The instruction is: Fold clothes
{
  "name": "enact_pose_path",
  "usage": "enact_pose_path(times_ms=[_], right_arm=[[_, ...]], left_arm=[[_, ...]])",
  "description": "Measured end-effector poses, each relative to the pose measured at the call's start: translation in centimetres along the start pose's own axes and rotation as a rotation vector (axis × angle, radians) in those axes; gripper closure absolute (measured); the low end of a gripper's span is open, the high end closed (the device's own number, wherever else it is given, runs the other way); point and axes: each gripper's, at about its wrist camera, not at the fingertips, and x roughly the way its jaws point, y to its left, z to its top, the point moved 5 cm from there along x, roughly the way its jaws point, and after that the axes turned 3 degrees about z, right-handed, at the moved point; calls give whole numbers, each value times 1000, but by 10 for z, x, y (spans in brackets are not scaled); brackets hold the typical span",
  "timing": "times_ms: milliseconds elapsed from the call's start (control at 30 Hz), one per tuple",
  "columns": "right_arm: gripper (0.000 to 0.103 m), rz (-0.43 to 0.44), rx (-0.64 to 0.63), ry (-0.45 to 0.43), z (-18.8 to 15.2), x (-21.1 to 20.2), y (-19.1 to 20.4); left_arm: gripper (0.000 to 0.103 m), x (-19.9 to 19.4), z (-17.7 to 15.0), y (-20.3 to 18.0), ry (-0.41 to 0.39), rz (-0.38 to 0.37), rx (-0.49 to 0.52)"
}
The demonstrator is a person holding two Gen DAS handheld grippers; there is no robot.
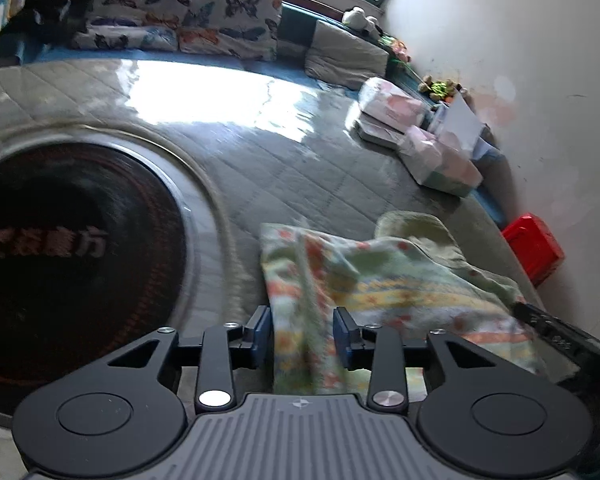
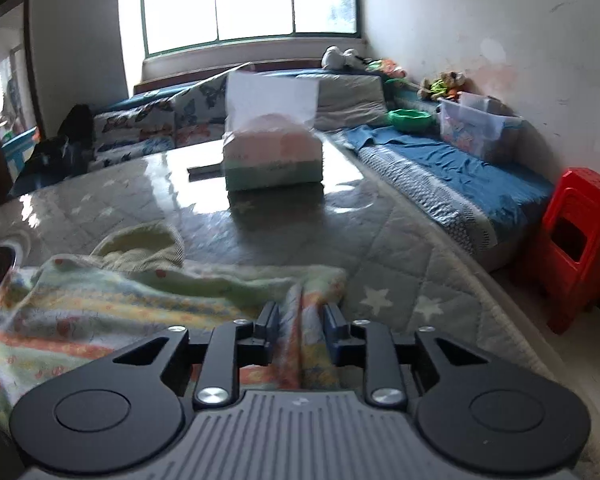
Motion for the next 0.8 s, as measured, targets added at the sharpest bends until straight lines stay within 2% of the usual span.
enact_pose_path(times_ms=[100,167,433,633,800], right_arm=[[76,40,30,-19,6,-5,1],[69,77,15,-10,7,-4,13],[70,207,-66,26,12,14,66],[75,222,-78,47,17,32,84],[73,206,-97,58,15,35,85]], left_arm=[[67,-7,7,-1,-30,-4,0],[67,-11,11,-8,-46,-25,6],[77,9,16,-50,-18,-131,43],[77,37,24,-66,22,-193,18],[77,63,21,-67,64,-157,11]])
